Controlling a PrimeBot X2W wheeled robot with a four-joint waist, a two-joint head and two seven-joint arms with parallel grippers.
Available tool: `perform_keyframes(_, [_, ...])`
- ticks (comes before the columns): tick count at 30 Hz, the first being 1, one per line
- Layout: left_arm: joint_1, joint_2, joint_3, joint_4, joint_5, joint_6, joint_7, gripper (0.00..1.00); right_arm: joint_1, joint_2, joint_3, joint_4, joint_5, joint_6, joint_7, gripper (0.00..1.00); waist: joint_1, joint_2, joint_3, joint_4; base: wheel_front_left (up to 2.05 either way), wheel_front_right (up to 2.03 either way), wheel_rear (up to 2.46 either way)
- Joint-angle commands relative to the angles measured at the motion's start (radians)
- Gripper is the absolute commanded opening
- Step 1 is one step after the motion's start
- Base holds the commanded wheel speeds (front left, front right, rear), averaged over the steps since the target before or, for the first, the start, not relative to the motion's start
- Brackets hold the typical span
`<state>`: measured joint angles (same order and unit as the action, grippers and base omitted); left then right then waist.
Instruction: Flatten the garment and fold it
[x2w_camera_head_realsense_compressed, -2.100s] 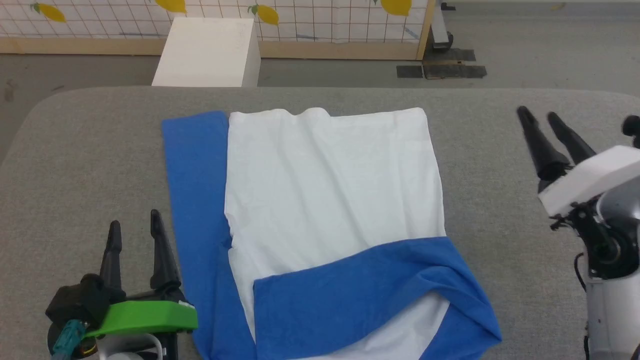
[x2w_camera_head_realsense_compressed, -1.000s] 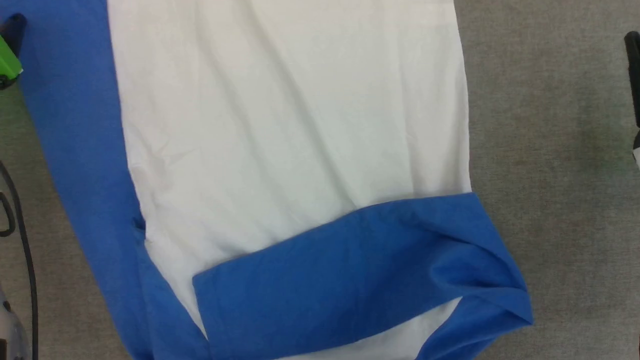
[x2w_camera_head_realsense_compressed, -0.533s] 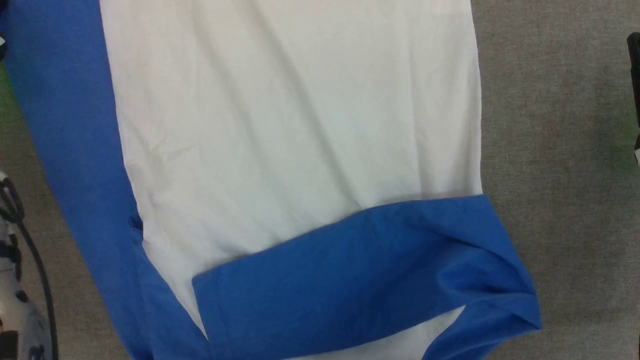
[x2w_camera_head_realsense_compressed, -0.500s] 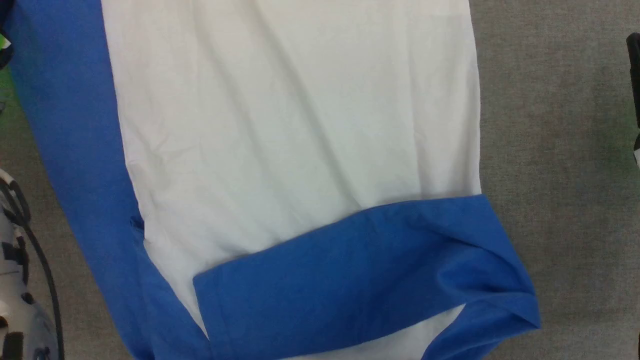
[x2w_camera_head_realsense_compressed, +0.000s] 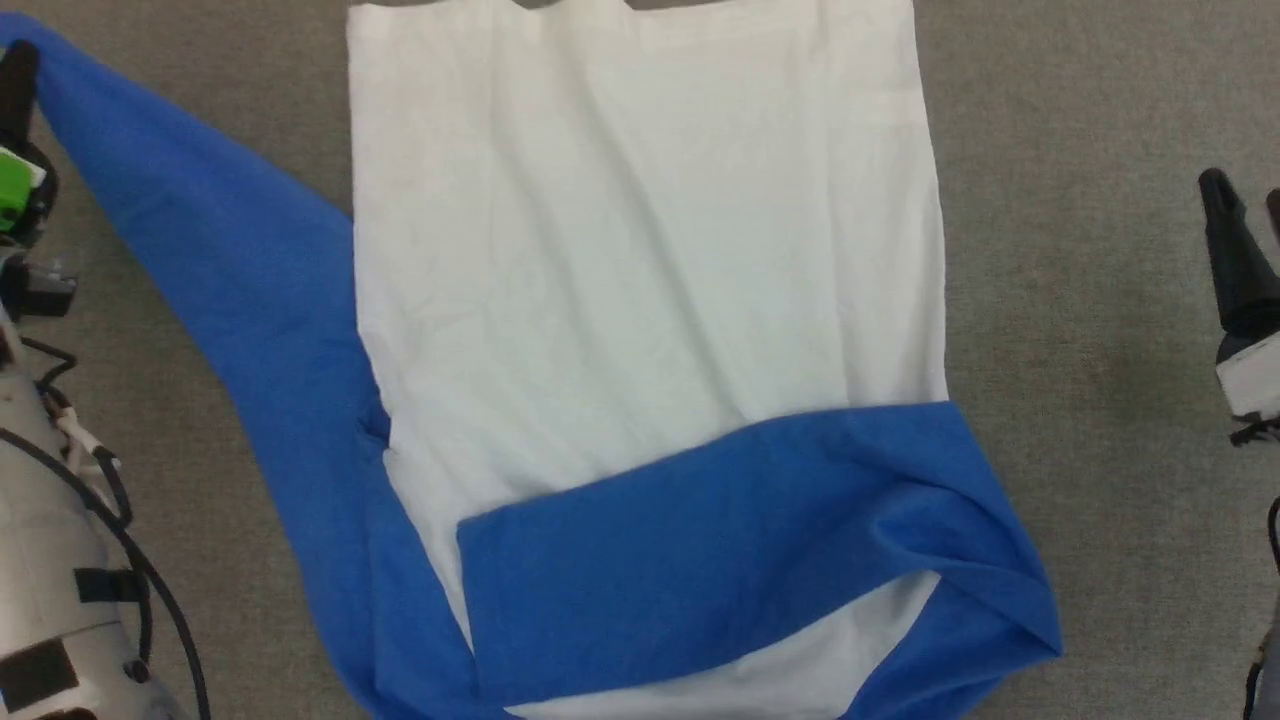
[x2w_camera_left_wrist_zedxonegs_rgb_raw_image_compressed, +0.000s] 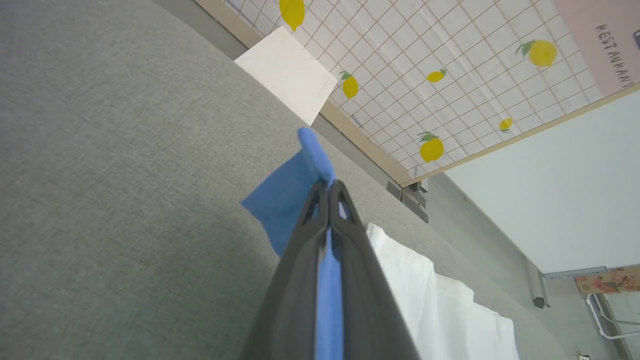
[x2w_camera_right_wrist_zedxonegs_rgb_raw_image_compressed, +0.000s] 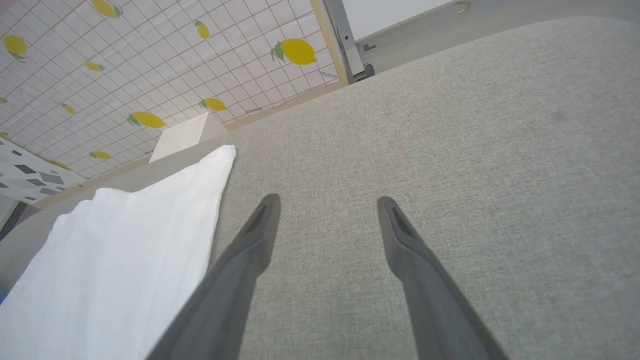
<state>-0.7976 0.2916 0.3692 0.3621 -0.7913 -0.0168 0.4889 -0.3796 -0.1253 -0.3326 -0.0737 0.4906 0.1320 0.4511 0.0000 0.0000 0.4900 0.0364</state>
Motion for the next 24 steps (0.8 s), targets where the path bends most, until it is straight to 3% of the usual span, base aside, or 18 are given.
perform_keyframes(1, [0.023, -0.018, -0.01, -0.026, -0.009, -0.015, 0.001, 0.0, 0.019, 0.01, 0.001, 0.011, -0.006, -0.001, -0.008, 1.0, 0.0, 0.0, -0.126, 0.052, 0.0, 0.0, 0.0])
perform_keyframes(8, [0.103, -0.118, -0.12, -0.208, 0.027, -0.021, 0.014, 0.0, 0.062, 0.034, 0.005, 0.048, -0.021, -0.001, -0.01, 1.0, 0.0, 0.0, -0.252, 0.068, 0.0, 0.0, 0.0])
perform_keyframes(16, [0.178, -0.14, -0.188, -0.419, 0.089, 0.023, 0.053, 0.0, 0.1, 0.048, -0.008, 0.064, -0.036, -0.001, -0.006, 1.0, 0.0, 0.0, -0.353, 0.063, 0.0, 0.0, 0.0])
perform_keyframes(20, [0.224, -0.188, -0.298, -0.5, 0.108, 0.027, 0.097, 0.0, 0.117, 0.053, -0.02, 0.065, -0.044, -0.001, -0.001, 1.0, 0.0, 0.0, -0.38, 0.069, 0.0, 0.0, 0.0])
perform_keyframes(24, [0.284, -0.224, -0.437, -0.497, 0.107, 0.023, 0.116, 0.0, 0.131, 0.06, -0.021, 0.062, -0.044, -0.001, 0.002, 1.0, 0.0, 0.0, -0.39, 0.067, 0.0, 0.0, 0.0])
